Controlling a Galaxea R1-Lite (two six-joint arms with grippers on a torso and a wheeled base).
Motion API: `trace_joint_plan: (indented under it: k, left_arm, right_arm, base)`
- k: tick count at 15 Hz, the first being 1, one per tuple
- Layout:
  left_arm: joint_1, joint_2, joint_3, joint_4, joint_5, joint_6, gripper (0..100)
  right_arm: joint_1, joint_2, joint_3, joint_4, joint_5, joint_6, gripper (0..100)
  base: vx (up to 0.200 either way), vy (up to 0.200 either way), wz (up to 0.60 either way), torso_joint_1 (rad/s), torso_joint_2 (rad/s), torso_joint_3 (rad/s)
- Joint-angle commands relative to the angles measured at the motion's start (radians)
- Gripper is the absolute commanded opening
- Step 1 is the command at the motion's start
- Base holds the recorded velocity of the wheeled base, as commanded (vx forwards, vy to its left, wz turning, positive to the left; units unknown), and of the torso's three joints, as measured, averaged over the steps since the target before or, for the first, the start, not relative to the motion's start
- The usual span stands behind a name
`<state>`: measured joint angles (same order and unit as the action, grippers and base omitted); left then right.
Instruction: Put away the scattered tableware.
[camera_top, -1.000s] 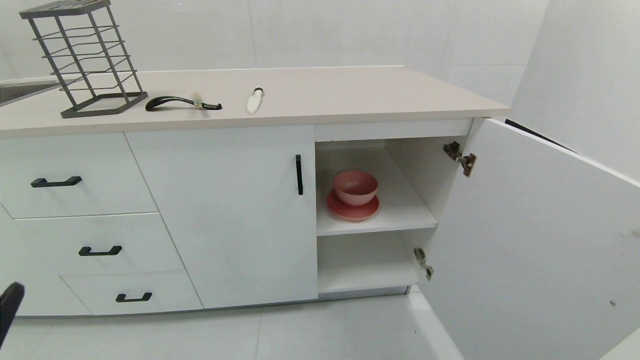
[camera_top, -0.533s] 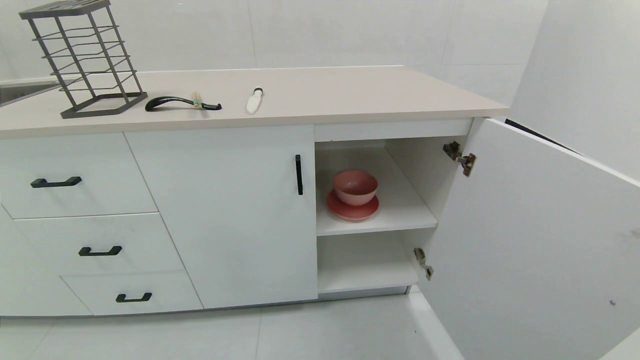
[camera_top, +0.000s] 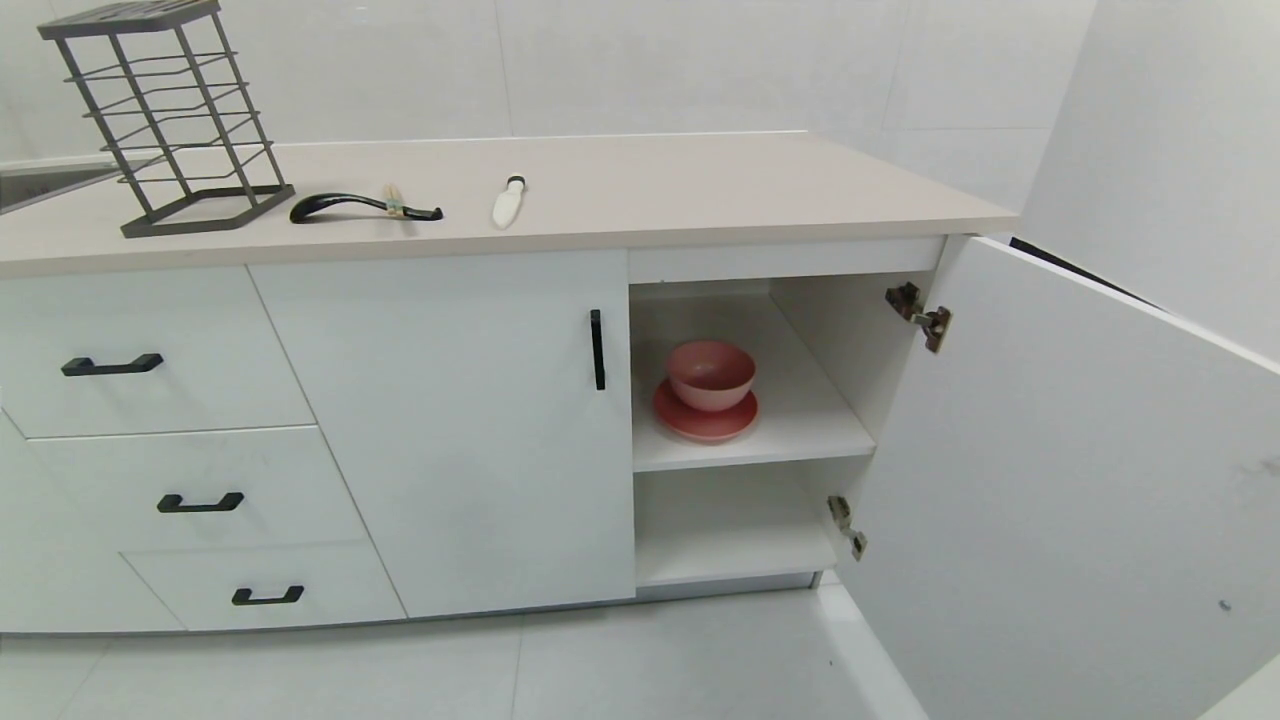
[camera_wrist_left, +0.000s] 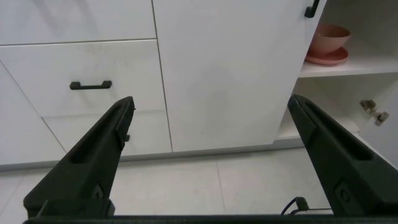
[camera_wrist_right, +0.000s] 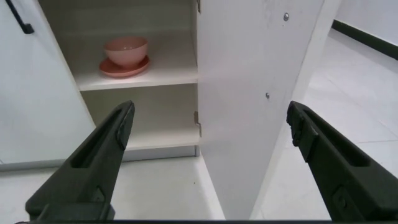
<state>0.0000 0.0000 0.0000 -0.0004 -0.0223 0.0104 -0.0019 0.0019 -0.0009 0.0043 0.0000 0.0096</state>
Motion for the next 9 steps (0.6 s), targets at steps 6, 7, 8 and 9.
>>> trace_joint_plan:
  k: [6, 7, 8, 9]
  left_arm:
    - [0.0, 0.0, 0.0, 0.0, -0.001, -0.001, 100]
    - [0.0, 0.0, 0.0, 0.0, -0.001, -0.001, 100]
    - [0.0, 0.0, 0.0, 0.0, -0.001, -0.001, 100]
    - [0.0, 0.0, 0.0, 0.0, -0.001, -0.003, 100]
  right_arm:
    - [-0.001, 0.001, -0.001, 0.002, -0.04, 0.001, 100]
    - [-0.001, 0.001, -0.001, 0.002, -0.04, 0.0, 100]
    - [-0.001, 0.001, -0.001, 0.002, -0.04, 0.0, 100]
    - [-0.001, 0.001, -0.001, 0.002, -0.04, 0.0, 100]
  base:
    - [0.0, -0.067, 0.0, 0.002, 0.0, 0.001]
    - [-0.2, -0.2, 0.0, 0.002, 0.0, 0.007]
    - [0.0, -0.2, 0.0, 0.012, 0.0, -0.002]
    - [0.0, -0.2, 0.0, 0.007, 0.01, 0.002]
